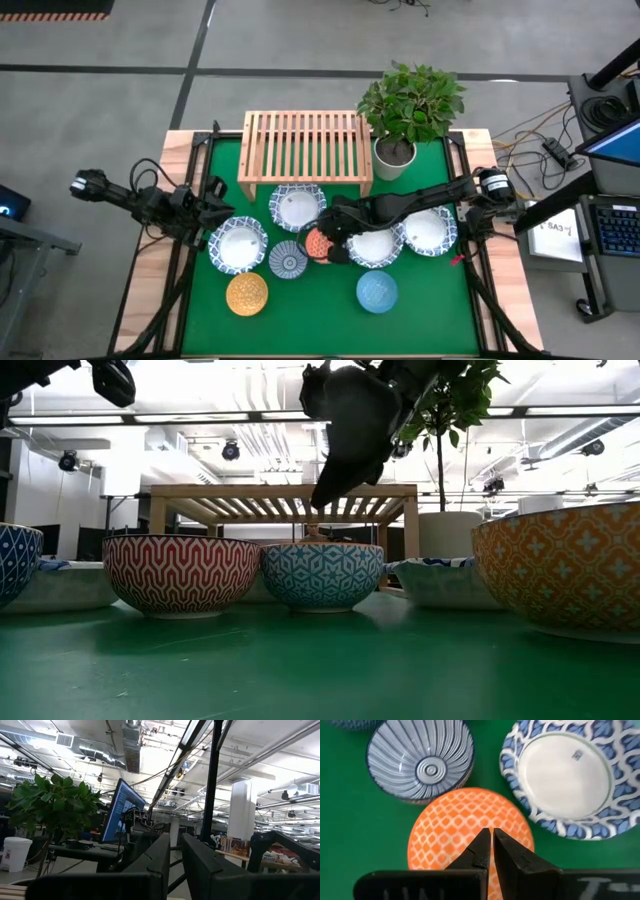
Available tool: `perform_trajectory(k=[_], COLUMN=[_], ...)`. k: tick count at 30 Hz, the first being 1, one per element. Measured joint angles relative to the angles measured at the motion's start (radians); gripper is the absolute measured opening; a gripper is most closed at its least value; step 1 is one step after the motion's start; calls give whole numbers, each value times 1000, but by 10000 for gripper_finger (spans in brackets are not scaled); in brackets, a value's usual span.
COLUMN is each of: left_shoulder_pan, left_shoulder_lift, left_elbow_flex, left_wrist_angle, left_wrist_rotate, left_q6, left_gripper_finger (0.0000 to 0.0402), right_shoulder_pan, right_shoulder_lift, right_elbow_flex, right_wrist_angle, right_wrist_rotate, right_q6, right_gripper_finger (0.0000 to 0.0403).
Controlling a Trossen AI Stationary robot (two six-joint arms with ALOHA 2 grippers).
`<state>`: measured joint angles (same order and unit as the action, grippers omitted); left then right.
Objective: Place and stack plates onto a shelf
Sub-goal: Put the orange bowl on the left side of the shelf
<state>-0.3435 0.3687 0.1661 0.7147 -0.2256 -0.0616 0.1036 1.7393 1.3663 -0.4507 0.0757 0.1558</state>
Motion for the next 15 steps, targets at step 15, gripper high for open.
perform_trajectory(k=[15], left_shoulder_pan=[0], left_shoulder_lift=[0], left_elbow_flex=[0], left_wrist_angle=[0], left_wrist_rotate=[0], left_q6=[1], left_gripper_finger=[32], right_shoulder_pan=[-4], right_shoulder_lift=[3], right_elbow_flex=[-19], right_wrist_angle=[-20], right_wrist_rotate=[109], right_q6=[8], right_gripper_finger=[185])
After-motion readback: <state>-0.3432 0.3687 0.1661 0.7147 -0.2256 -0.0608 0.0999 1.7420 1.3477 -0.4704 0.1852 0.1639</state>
